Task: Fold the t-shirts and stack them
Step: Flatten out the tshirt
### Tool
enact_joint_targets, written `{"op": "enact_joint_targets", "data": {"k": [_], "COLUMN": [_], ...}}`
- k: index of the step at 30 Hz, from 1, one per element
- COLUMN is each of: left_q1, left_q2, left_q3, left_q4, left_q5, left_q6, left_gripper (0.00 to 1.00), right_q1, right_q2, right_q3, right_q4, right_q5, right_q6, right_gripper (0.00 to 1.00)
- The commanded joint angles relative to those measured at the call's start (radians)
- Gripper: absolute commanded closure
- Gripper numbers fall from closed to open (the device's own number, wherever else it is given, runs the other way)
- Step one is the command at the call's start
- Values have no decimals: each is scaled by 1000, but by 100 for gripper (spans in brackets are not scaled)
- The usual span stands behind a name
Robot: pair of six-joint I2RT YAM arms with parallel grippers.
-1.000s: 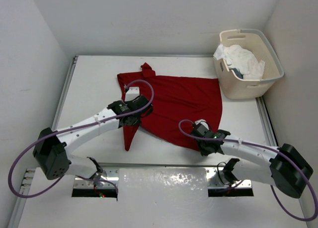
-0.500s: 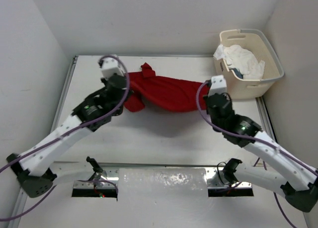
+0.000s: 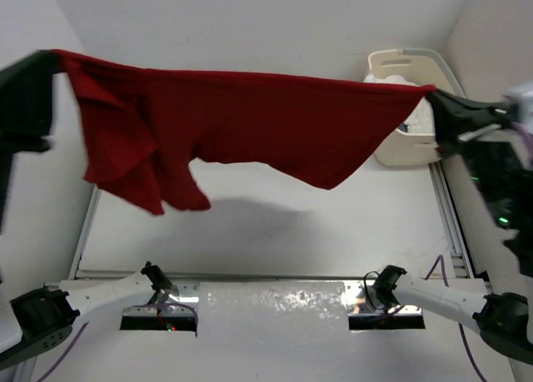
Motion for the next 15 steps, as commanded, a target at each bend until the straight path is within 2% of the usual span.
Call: {"op": "enact_joint_targets", "data": {"k": [1, 5, 10, 11, 15], "left_q1": [11, 11, 9, 9, 12], "left_q2": [14, 29, 133, 150, 213], "left_q3": [190, 229, 135, 112, -136], "left_q4": [-61, -23, 20, 34, 164], "left_q5": [235, 163, 45, 2, -148], "left_q6": [81, 113, 171, 194, 259], "left_gripper": [100, 100, 100, 100, 100], "right_q1": [-2, -2, -1, -2, -5], "right_q2": [0, 0, 51, 77, 146], "right_q3": [144, 129, -39, -79, -327], "right_q4": [-83, -5, 136, 221, 557], "right_q5": [-163, -31, 162, 264, 499], "right_q6": [-72, -119, -192, -243, -428], "right_gripper": [100, 100, 100, 100, 100]}}
